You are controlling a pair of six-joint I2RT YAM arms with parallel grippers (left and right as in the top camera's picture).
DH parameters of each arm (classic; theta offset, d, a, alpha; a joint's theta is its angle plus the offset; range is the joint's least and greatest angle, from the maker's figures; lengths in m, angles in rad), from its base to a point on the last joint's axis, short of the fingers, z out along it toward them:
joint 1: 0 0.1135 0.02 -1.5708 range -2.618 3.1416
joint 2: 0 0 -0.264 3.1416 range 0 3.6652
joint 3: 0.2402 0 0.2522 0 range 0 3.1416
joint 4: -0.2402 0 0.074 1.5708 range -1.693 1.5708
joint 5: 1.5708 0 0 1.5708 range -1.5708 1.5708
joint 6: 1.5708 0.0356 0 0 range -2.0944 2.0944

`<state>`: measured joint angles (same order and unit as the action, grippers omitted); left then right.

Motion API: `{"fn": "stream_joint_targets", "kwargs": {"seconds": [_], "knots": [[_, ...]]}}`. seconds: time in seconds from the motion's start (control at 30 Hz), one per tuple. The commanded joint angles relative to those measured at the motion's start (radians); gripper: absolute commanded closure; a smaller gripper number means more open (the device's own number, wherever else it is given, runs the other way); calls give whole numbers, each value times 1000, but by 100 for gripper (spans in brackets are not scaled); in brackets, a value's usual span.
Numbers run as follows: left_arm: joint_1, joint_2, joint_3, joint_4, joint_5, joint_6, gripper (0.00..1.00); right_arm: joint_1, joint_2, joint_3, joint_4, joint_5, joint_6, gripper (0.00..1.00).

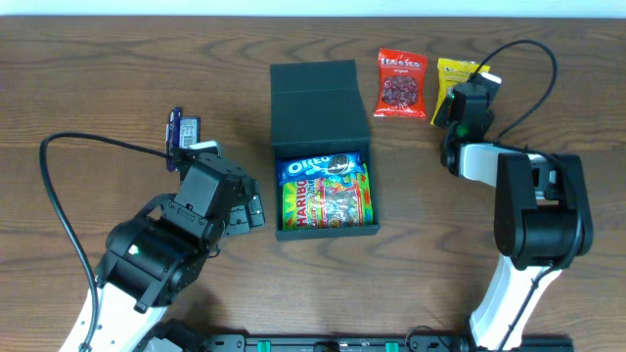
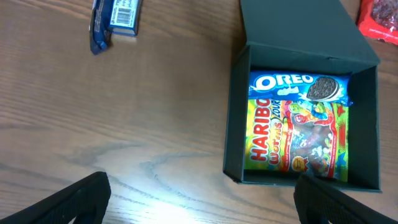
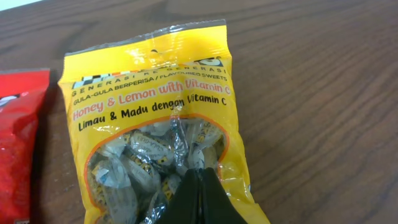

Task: Pack container
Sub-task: 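Reach the right gripper to the yellow candy bag and grasp it, then lift the yellow bag and carry it left over the box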

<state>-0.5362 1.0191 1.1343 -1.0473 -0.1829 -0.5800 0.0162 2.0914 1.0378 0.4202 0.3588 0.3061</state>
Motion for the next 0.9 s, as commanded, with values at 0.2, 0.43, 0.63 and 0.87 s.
{"fn": "stream_joint_targets", "kwargs": {"seconds": [0.2,0.43,0.63,0.87], "knots": [[0,1,20,-3,0,-11,5,-6,-13,-23,-182,-1,0,99],[0,1,20,-3,0,-11,5,-2,-207,-23,-406,-14,3,99],[0,1,20,-3,0,-11,5,-2,-424,-23,-559,-77,3,99],[0,1,20,-3,0,-11,5,-2,-637,-23,-695,-167,3,99]]}}
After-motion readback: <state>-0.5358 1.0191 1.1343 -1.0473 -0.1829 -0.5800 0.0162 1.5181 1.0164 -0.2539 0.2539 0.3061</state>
